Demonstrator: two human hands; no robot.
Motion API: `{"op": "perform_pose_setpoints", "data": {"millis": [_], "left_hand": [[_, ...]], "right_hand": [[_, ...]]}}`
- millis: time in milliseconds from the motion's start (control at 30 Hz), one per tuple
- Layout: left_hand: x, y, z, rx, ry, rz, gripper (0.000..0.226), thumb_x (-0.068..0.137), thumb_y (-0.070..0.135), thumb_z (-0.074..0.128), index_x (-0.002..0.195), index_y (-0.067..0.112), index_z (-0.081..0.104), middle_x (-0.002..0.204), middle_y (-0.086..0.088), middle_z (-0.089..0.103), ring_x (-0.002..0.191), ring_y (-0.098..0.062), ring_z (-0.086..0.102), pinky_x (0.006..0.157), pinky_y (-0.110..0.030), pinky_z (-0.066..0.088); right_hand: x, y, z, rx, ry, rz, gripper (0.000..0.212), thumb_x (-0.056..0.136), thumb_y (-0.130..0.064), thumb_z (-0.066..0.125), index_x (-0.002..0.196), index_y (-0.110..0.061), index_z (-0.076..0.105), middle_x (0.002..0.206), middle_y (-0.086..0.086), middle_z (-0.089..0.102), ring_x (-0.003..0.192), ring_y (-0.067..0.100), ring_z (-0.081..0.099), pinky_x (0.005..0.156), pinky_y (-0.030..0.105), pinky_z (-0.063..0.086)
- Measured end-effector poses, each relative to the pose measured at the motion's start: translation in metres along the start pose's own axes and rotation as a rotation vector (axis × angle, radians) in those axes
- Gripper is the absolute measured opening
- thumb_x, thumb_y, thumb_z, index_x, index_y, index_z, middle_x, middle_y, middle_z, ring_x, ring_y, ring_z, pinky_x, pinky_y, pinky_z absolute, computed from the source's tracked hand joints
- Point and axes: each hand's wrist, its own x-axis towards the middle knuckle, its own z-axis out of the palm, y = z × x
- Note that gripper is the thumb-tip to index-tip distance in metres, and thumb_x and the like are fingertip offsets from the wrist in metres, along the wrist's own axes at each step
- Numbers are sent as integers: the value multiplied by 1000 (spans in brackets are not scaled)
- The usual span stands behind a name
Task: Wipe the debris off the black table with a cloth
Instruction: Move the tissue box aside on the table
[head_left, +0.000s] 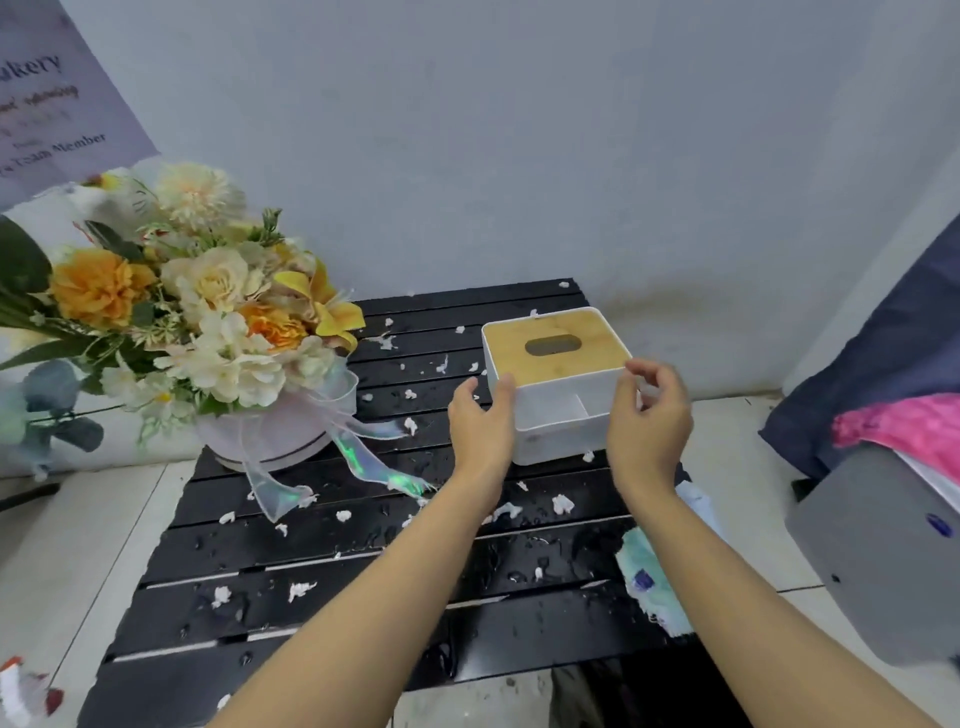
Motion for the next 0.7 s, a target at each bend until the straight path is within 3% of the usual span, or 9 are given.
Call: {"op": "perform_pose_setpoints", "data": {"millis": [100,167,233,333,500,633,700], "left_hand": [[7,0,8,-70,-37,-56,62,91,50,54,142,20,38,140,3,45,120,-15,49,95,-30,39],[9,2,15,-70,-71,-69,56,91,51,50,137,20,43,132,1,53,113,-17,55,91,-33,45],[9,4,19,-66,-101,-70,44,95,47,43,132,23,47,123,1,58,108,-18,57,85,-32,47],[3,8,18,-100,-134,-78,29,98,38,39,121,26,54,112,0,64,100,-20,61,79,-33,49],[-16,17,-11,-84,-133,-58,29,99,33,39,119,21,55,111,-4,64,89,-17,58,69,-30,44],[-41,24,-57,-75,-92,-2,28,99,32,40,119,20,56,110,-1,64,91,-15,58,71,-30,44],[-57,24,-87,-57,-65,-11,32,95,38,42,118,21,56,111,-3,64,95,-18,59,79,-34,49]], "right_hand": [[20,6,1,-25,-29,191,28,94,-26,59,121,-19,56,119,-8,54,115,12,47,79,8,37],[32,12,2,26,-155,368,38,93,-34,59,129,-19,53,118,-8,52,113,12,48,85,20,37],[37,13,5,91,-279,485,21,92,-34,58,107,-20,62,98,-2,57,94,17,53,75,31,39],[34,9,4,143,-269,520,11,88,-31,58,86,-20,60,79,6,53,77,20,49,67,32,34],[0,-14,-2,150,-242,500,16,90,-28,56,83,-13,59,77,6,52,75,20,45,64,32,32],[-44,-51,-4,223,-302,494,16,94,-24,54,89,-19,68,83,-2,63,76,14,52,64,28,38],[-71,-69,-3,247,-331,481,16,95,-25,55,93,-21,70,85,-5,65,77,12,54,64,25,40]]}}
